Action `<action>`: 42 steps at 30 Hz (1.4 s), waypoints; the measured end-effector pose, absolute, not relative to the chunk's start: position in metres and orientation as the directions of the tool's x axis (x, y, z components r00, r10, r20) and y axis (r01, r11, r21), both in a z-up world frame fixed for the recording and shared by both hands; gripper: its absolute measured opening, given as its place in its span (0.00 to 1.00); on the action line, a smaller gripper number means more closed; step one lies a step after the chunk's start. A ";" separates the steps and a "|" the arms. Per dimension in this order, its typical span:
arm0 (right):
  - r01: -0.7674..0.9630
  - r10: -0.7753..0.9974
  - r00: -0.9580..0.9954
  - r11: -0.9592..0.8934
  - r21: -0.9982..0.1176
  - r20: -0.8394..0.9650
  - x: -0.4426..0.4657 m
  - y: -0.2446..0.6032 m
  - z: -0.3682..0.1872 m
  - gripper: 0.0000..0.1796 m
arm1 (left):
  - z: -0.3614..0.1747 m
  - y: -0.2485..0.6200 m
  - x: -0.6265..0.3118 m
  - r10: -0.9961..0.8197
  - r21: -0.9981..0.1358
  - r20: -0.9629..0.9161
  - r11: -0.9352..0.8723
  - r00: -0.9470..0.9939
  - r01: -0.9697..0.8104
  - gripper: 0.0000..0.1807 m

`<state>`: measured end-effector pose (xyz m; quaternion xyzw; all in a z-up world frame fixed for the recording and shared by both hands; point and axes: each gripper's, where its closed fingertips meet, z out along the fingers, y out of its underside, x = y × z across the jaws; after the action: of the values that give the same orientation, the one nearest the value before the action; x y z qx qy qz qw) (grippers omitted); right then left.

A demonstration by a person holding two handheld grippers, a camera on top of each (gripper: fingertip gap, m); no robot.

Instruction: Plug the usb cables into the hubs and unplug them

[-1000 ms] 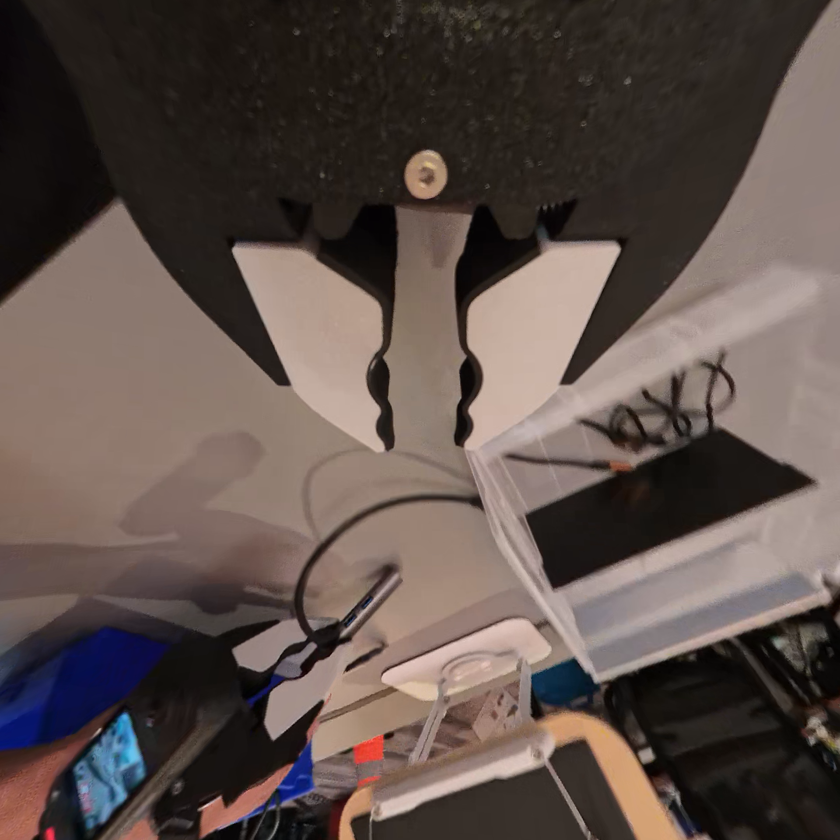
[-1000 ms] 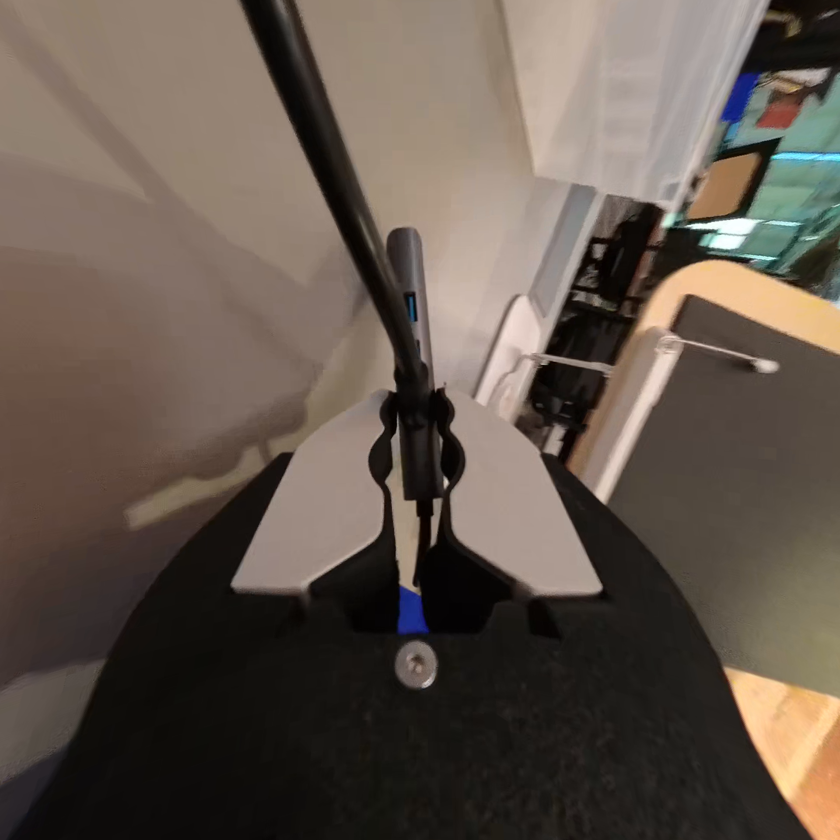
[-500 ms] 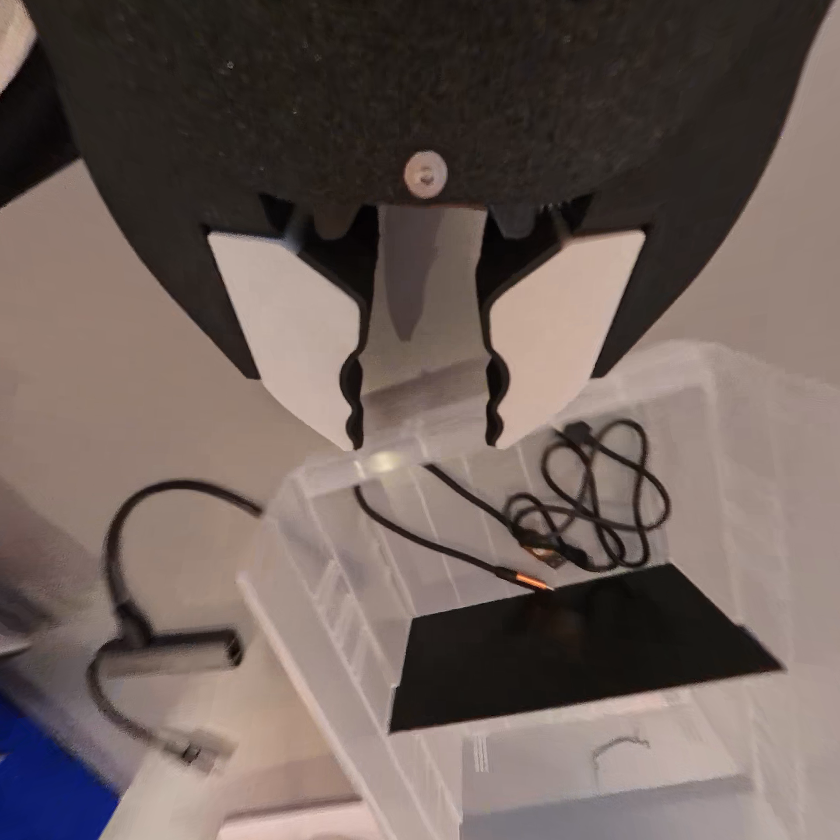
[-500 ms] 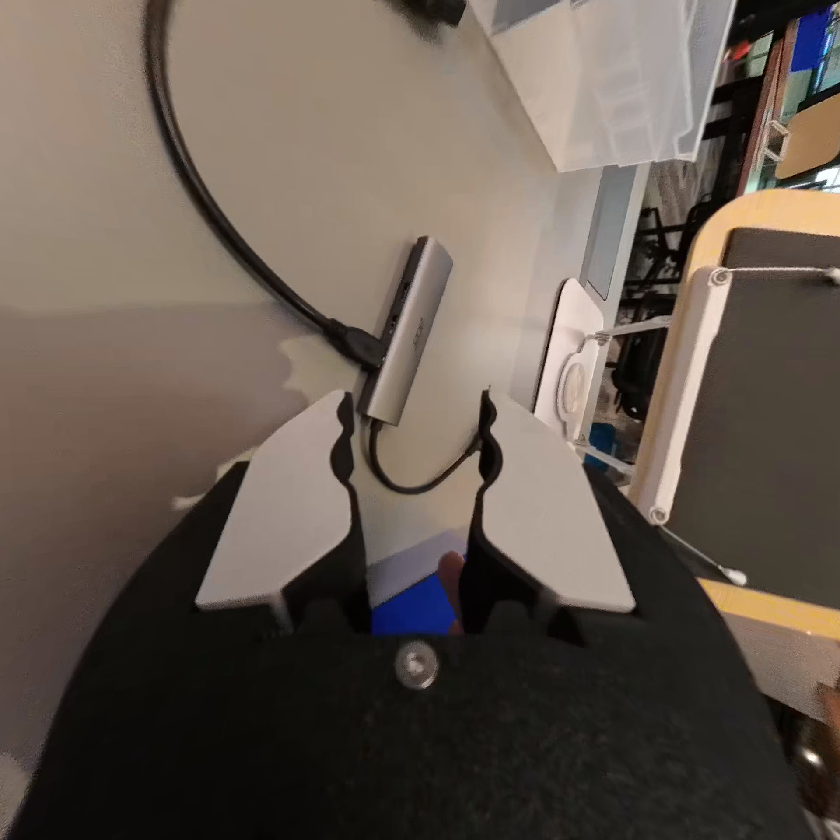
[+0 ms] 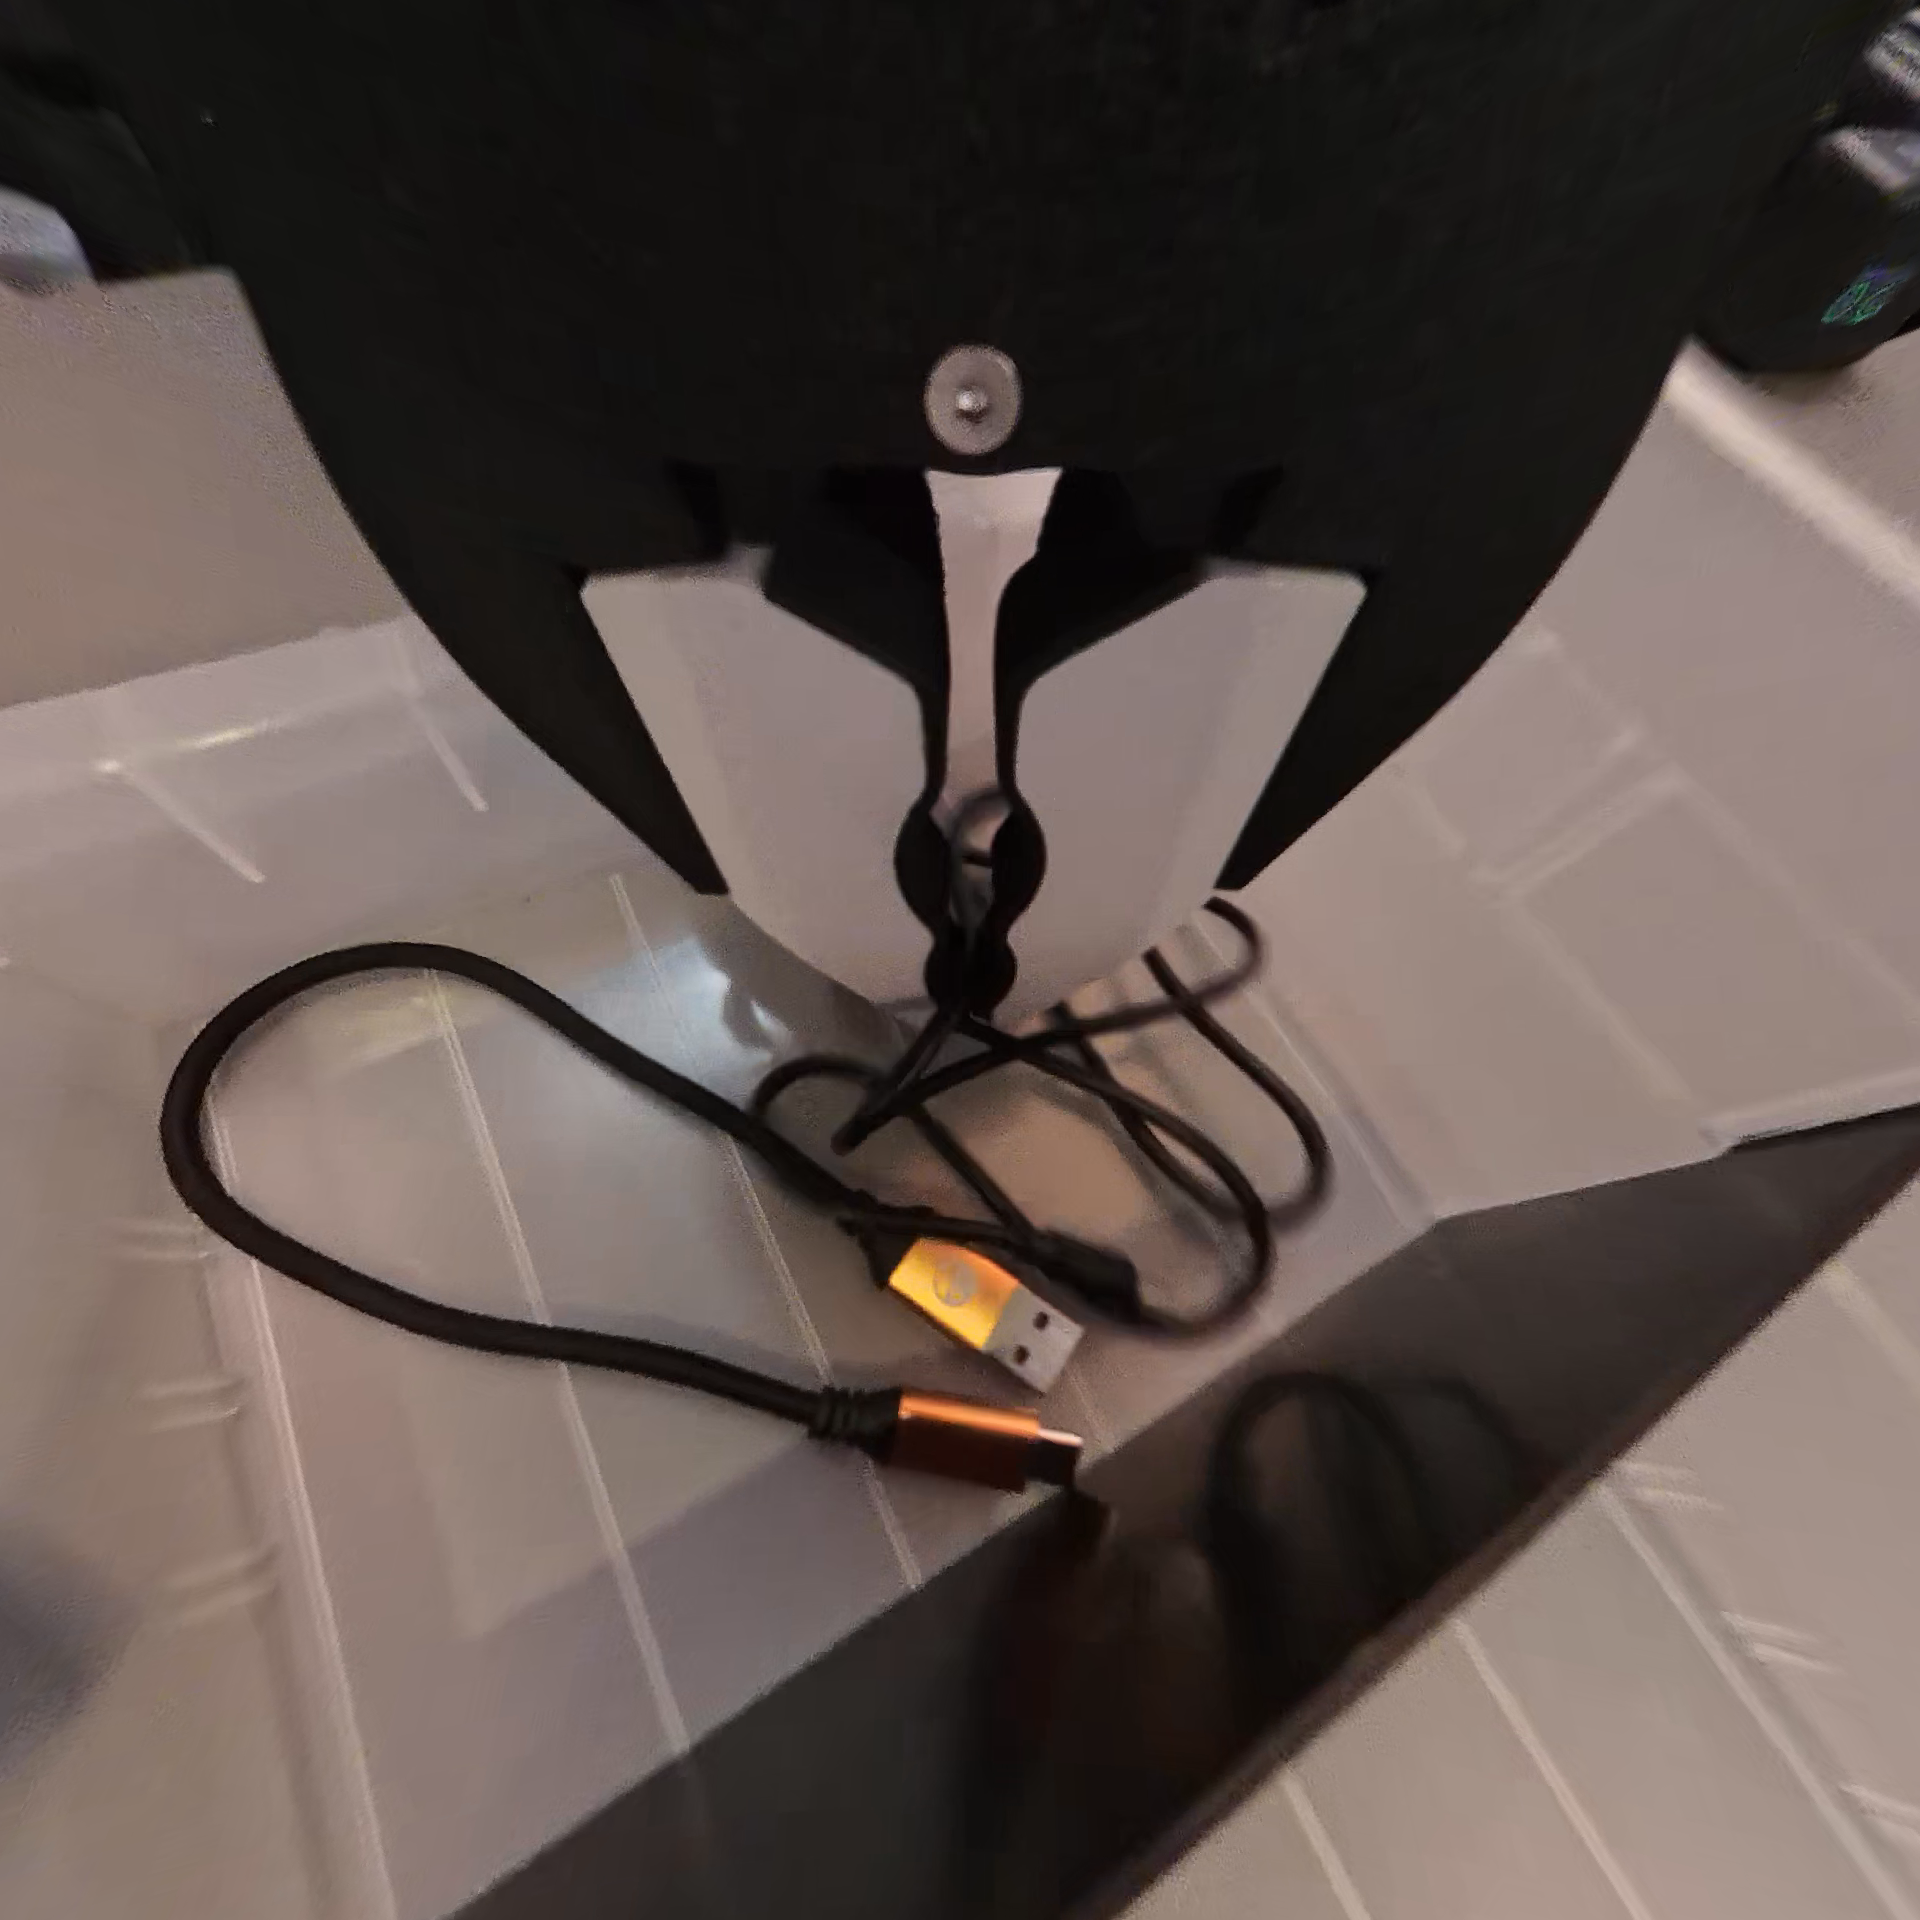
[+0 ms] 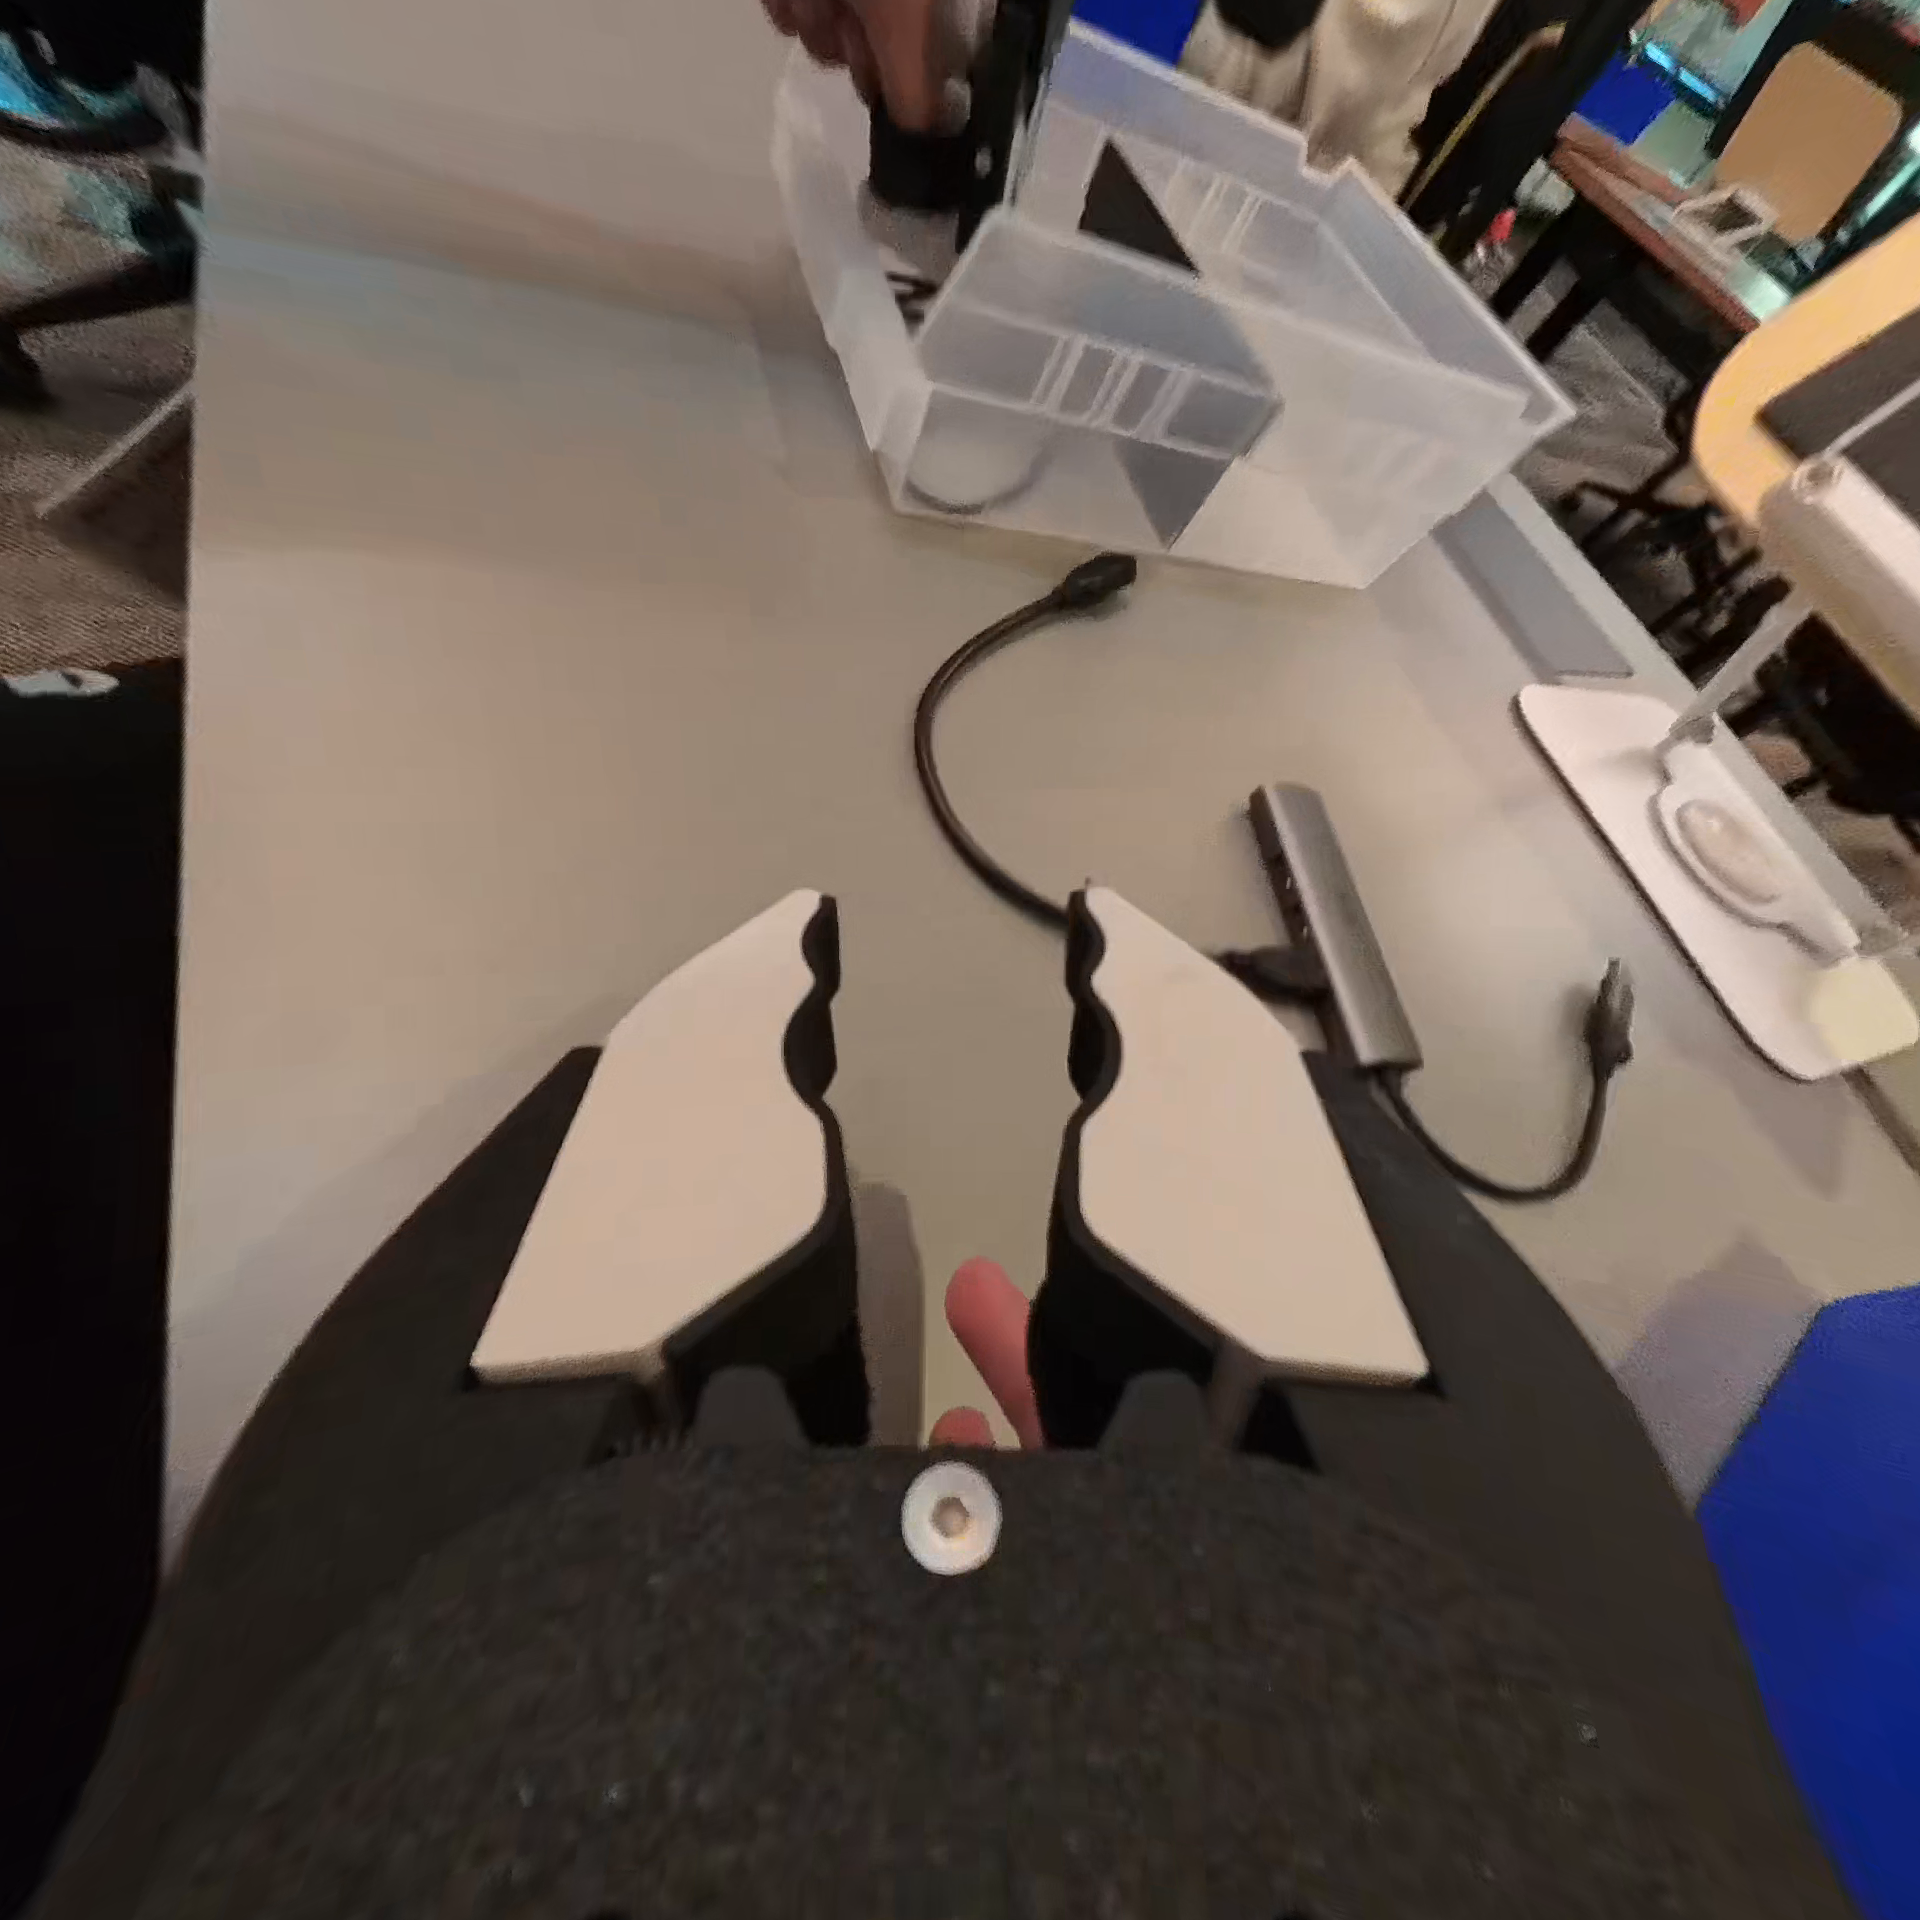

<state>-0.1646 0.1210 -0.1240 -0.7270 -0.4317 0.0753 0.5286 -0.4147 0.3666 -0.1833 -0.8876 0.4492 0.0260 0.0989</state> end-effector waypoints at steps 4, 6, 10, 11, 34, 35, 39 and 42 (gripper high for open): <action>0.468 0.666 0.696 -0.137 -0.873 0.268 -0.158 0.106 -0.132 0.21 | -0.130 0.366 -0.411 -0.726 -0.373 -0.254 -0.536 0.639 -0.757 0.00; 0.420 0.634 0.734 -0.144 -0.896 0.242 -0.154 0.104 -0.132 0.20 | -0.086 0.354 -0.404 -0.694 -0.505 -0.298 -0.467 0.655 -0.726 0.00; 0.375 0.600 0.767 -0.136 -0.917 0.225 -0.144 0.109 -0.124 0.20 | 0.009 0.300 -0.371 -0.700 -0.745 -0.251 -0.301 0.669 -0.595 0.00; 0.366 0.591 0.775 -0.134 -0.921 0.222 -0.141 0.111 -0.122 0.20 | 0.026 0.284 -0.361 -0.718 -0.785 -0.226 -0.266 0.659 -0.559 0.00; 0.282 0.549 0.826 -0.203 -0.938 0.129 -0.110 0.113 -0.125 0.20 | -0.081 0.183 -0.217 -0.938 -0.756 0.117 -0.297 0.325 -0.584 0.31; 0.282 0.550 0.825 -0.206 -0.937 0.127 -0.110 0.114 -0.125 0.20 | -0.068 0.203 -0.231 -0.940 -0.751 0.024 -0.241 0.340 -0.614 0.33; 0.281 0.541 0.830 -0.195 -0.940 0.136 -0.107 0.110 -0.124 0.20 | -0.048 0.258 -0.295 -0.903 -0.665 -0.071 -0.274 0.424 -0.695 0.32; 0.279 0.546 0.828 -0.204 -0.938 0.127 -0.106 0.109 -0.125 0.19 | -0.097 0.302 -0.352 -0.805 -0.434 -0.033 -0.522 0.592 -0.734 0.30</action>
<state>-0.1061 0.1094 -0.1250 -0.7671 -0.2690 0.1171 0.5706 -0.3525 0.3018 -0.0972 -0.8682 0.4432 -0.0861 0.2060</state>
